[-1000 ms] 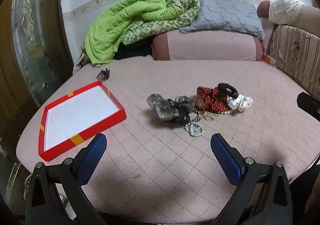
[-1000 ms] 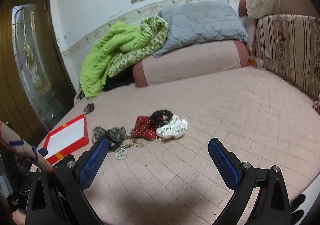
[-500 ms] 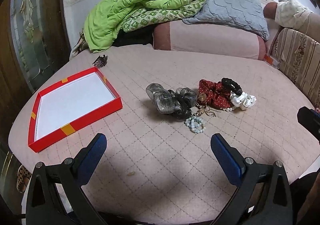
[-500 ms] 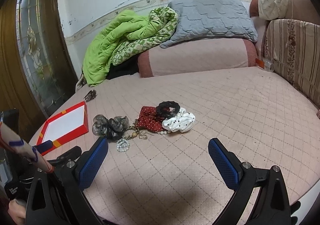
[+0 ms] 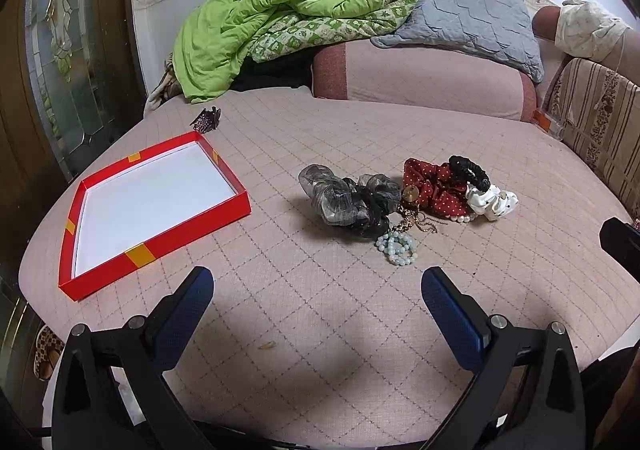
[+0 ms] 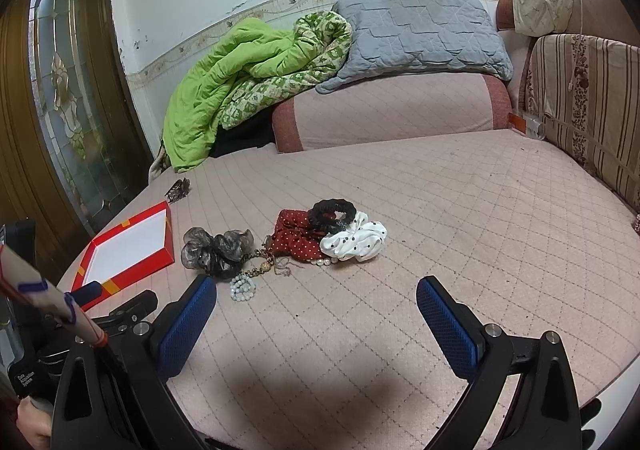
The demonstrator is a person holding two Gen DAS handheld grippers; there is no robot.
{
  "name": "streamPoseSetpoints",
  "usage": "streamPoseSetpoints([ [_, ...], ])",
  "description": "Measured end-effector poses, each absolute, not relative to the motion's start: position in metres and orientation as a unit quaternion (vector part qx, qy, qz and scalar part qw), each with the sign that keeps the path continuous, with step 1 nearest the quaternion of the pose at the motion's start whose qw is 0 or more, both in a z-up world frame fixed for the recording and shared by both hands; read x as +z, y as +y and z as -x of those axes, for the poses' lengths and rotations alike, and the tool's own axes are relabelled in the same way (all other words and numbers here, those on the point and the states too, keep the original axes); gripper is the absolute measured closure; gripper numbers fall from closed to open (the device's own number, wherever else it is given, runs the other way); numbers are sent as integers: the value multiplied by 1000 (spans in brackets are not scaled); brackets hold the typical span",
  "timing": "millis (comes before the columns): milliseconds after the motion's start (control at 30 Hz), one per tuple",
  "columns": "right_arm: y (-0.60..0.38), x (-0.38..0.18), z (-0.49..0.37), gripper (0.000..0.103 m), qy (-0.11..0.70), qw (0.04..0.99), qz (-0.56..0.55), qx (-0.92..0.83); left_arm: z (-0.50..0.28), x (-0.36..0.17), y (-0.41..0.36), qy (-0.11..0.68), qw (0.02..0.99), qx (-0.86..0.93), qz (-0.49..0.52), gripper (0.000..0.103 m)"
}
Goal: Organize jewelry
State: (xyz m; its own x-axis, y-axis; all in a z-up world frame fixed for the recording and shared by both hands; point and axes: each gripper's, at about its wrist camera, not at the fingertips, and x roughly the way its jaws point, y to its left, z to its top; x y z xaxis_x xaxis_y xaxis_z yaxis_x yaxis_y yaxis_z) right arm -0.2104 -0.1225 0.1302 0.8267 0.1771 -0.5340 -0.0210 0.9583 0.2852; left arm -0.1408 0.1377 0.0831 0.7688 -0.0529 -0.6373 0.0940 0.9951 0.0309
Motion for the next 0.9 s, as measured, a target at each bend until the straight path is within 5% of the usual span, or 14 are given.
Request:
streamPoseSetpoints([
  [900,-116,125,210,1,297,946,-117,59,138,79,139,345,937,-36,-31,0],
])
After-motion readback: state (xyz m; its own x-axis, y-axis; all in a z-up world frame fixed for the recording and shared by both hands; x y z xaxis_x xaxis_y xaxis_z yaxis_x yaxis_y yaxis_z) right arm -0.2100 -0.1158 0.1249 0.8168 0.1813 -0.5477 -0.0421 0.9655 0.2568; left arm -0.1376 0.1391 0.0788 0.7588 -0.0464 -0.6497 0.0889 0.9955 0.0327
